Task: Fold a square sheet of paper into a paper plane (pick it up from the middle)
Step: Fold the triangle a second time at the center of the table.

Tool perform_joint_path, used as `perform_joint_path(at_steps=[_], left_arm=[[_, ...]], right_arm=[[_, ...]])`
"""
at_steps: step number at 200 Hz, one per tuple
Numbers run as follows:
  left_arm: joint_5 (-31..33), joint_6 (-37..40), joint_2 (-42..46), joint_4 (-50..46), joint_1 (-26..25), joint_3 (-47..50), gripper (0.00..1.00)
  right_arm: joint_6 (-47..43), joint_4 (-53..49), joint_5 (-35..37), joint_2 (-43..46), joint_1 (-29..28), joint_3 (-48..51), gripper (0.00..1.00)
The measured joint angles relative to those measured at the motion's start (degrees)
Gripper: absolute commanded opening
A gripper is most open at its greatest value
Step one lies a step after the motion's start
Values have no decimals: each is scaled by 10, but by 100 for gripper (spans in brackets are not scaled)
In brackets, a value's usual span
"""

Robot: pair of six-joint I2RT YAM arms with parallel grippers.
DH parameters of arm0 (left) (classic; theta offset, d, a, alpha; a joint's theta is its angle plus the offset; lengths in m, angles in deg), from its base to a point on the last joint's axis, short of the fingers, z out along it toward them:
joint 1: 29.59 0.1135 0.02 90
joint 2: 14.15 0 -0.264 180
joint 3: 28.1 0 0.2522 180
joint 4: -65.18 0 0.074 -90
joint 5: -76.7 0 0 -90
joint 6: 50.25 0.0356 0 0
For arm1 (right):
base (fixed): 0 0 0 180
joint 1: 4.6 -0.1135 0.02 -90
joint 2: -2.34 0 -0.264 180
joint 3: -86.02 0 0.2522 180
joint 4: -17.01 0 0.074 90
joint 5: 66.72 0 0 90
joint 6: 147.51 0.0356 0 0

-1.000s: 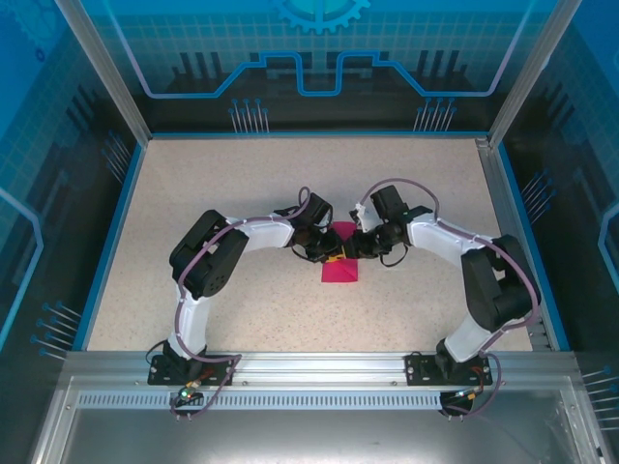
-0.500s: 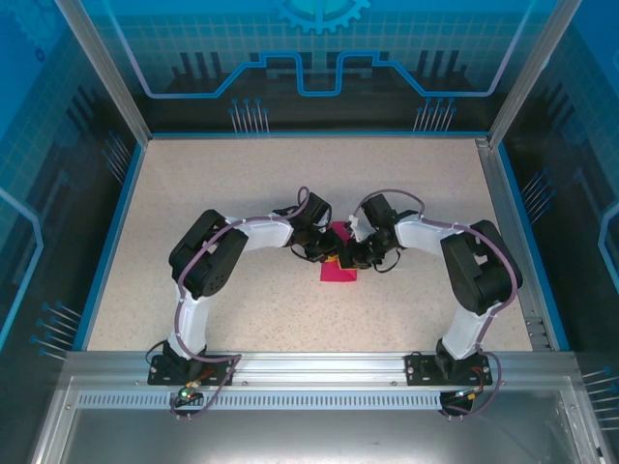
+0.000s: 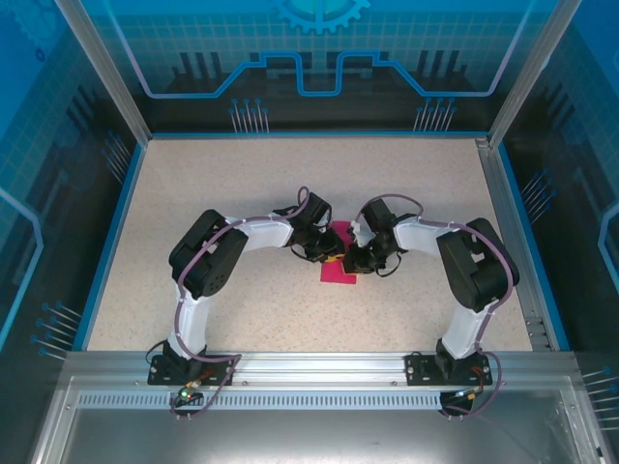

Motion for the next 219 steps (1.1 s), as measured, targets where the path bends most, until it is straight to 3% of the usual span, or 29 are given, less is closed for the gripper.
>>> perform_joint_path(at_steps=[120, 219], left_arm=[[0, 0, 0, 0, 0, 0, 21], [0, 0, 0, 0, 0, 0, 21]], right_arm=[[5, -5, -17, 60, -3, 13, 15], [7, 0, 21, 26, -15, 29, 14]])
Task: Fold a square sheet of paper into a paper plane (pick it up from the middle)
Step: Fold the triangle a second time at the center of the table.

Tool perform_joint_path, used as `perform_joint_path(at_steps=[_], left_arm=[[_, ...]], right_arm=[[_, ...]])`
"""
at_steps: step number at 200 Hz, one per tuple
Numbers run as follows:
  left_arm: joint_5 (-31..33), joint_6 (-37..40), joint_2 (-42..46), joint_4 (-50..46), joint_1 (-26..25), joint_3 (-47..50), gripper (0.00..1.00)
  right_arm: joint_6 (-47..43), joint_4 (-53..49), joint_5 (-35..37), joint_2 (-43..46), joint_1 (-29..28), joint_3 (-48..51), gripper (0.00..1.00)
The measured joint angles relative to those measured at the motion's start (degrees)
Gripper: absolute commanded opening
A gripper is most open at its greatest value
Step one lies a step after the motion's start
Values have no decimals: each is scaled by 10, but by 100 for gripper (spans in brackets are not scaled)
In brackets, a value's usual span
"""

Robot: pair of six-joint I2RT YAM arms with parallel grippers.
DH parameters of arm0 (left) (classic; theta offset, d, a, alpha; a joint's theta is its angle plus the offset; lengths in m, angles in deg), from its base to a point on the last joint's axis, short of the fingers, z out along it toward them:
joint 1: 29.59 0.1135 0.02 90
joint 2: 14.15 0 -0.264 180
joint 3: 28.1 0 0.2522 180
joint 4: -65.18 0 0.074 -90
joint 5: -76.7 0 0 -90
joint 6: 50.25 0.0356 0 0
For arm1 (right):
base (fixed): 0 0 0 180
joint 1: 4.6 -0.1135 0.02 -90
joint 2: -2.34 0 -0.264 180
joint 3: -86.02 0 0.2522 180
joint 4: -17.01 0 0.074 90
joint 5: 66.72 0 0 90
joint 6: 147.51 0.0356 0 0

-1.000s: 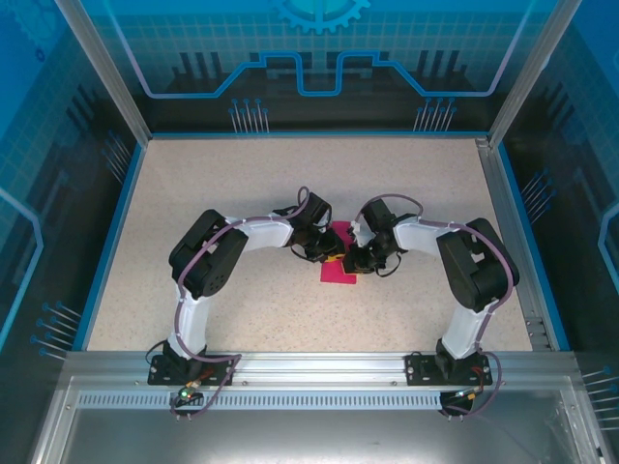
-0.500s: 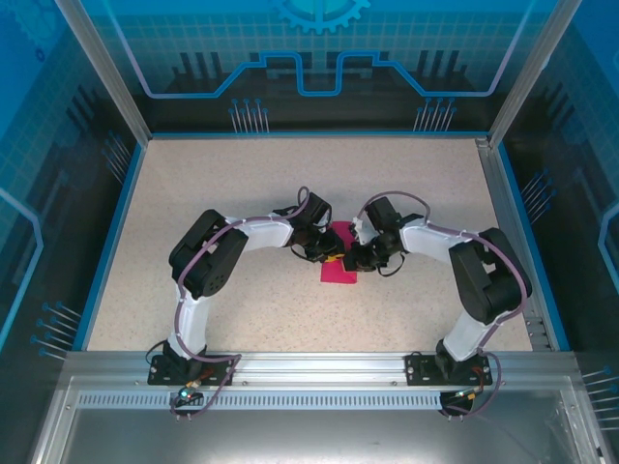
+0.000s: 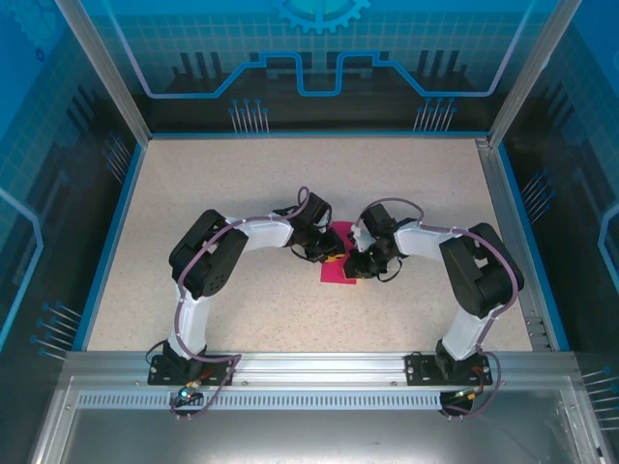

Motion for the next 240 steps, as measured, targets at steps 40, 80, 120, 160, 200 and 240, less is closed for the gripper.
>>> perform_joint_path(at_steps=[40, 80, 120, 160, 200, 240], left_arm=[[0, 0, 0, 0, 0, 0, 21], [0, 0, 0, 0, 0, 0, 20], [0, 0, 0, 0, 0, 0, 20], [0, 0, 0, 0, 0, 0, 20], [0, 0, 0, 0, 0, 0, 20], [0, 0, 0, -2, 0, -1, 20]], right_arm=[[0, -1, 0, 15, -2, 8, 15], [2, -10, -12, 30, -2, 24, 16], [13, -10, 3, 30, -2, 31, 16], [26, 1, -2, 38, -2, 40, 16], [43, 1, -20, 60, -2, 42, 15], [56, 15, -19, 36, -1, 24, 13]])
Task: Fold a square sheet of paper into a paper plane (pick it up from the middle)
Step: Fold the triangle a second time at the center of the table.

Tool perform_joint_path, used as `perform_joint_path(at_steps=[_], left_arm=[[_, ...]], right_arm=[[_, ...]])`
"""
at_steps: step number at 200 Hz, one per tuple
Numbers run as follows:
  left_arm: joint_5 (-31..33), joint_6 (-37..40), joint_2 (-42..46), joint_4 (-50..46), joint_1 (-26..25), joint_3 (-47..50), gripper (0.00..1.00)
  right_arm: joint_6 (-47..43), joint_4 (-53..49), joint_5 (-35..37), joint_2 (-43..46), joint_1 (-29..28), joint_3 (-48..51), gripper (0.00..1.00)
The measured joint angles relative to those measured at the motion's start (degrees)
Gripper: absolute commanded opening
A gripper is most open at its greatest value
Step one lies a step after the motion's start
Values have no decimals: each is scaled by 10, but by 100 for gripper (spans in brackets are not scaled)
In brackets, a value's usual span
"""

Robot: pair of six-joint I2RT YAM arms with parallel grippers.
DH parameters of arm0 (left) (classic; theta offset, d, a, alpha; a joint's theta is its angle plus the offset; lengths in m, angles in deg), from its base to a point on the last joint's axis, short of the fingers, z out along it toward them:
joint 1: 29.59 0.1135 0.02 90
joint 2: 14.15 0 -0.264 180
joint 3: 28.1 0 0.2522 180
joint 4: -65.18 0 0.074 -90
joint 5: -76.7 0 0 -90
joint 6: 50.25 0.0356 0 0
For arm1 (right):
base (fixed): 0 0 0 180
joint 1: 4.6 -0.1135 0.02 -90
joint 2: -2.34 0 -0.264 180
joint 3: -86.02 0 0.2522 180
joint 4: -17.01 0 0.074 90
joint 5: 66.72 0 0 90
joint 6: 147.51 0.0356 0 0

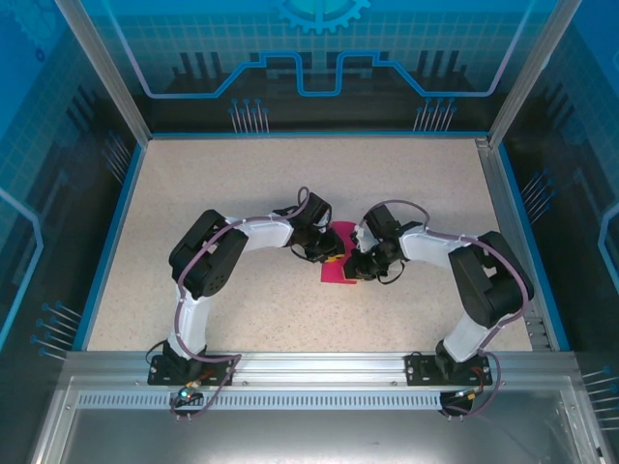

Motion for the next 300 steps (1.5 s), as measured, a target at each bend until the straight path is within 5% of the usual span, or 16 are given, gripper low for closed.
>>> perform_joint_path(at_steps=[243, 300], left_arm=[[0, 11, 0, -12, 0, -6, 20], [1, 11, 0, -20, 0, -9, 20]], right_arm=[[25, 49, -42, 48, 49, 40, 16], [25, 59, -33, -22, 45, 9, 15]])
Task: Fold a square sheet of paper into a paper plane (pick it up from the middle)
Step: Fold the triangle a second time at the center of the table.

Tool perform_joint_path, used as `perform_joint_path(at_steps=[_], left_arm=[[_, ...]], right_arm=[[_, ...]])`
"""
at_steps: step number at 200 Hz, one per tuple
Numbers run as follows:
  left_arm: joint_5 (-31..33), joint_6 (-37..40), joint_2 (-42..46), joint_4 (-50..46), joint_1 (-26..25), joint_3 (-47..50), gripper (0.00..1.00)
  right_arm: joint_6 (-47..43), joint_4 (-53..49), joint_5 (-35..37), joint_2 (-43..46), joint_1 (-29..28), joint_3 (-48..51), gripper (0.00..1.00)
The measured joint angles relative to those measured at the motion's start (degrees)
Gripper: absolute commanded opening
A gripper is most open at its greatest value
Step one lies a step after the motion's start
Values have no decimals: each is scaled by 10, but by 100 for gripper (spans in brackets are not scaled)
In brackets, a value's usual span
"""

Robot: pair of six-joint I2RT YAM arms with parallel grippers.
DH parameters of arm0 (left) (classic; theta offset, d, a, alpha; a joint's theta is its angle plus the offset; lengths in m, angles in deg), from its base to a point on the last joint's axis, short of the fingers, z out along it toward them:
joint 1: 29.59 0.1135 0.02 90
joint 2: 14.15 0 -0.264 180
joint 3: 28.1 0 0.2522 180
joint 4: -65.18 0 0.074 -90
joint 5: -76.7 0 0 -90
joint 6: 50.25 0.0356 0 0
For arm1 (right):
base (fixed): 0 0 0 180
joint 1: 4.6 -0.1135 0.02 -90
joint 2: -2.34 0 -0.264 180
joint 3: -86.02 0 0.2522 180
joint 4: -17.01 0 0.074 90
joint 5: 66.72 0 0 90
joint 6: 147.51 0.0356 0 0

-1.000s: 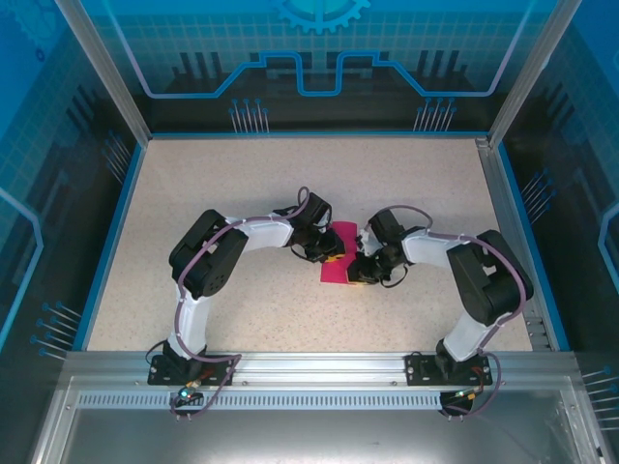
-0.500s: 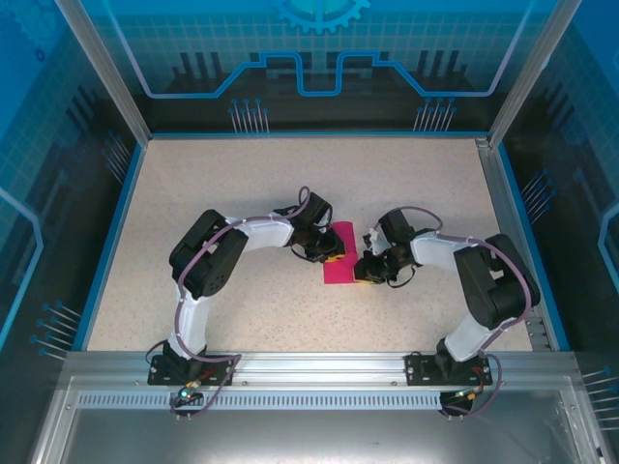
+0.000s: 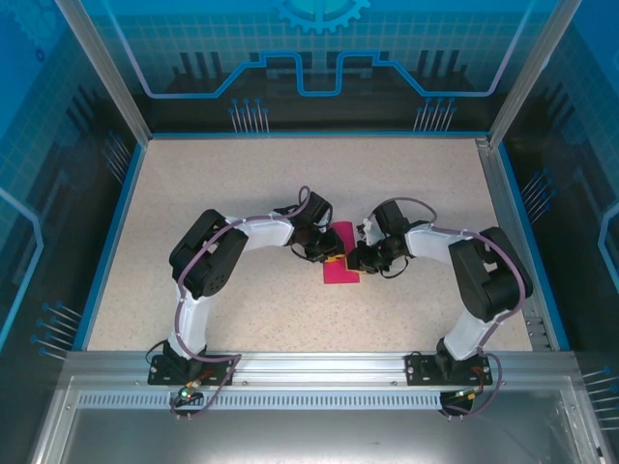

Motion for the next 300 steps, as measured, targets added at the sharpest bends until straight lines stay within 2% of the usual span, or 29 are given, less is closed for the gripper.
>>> perform_joint_path(at_steps=[45, 124, 177, 214, 300], left_arm=[[0, 0, 0, -1, 0, -1, 22], [-16, -1, 0, 12, 0, -4, 34], [-35, -2, 0, 48, 0, -4, 32], [-10, -3, 0, 47, 1, 13, 32], [-11, -2, 7, 63, 12, 31, 31]], right_arm=[[-2, 1, 3, -14, 0, 2, 13], [-7, 3, 3, -14, 0, 3, 12], [-11, 3, 4, -12, 0, 4, 11], [-11, 3, 5, -12, 0, 4, 11], [-11, 10, 5, -11, 0, 7, 11]])
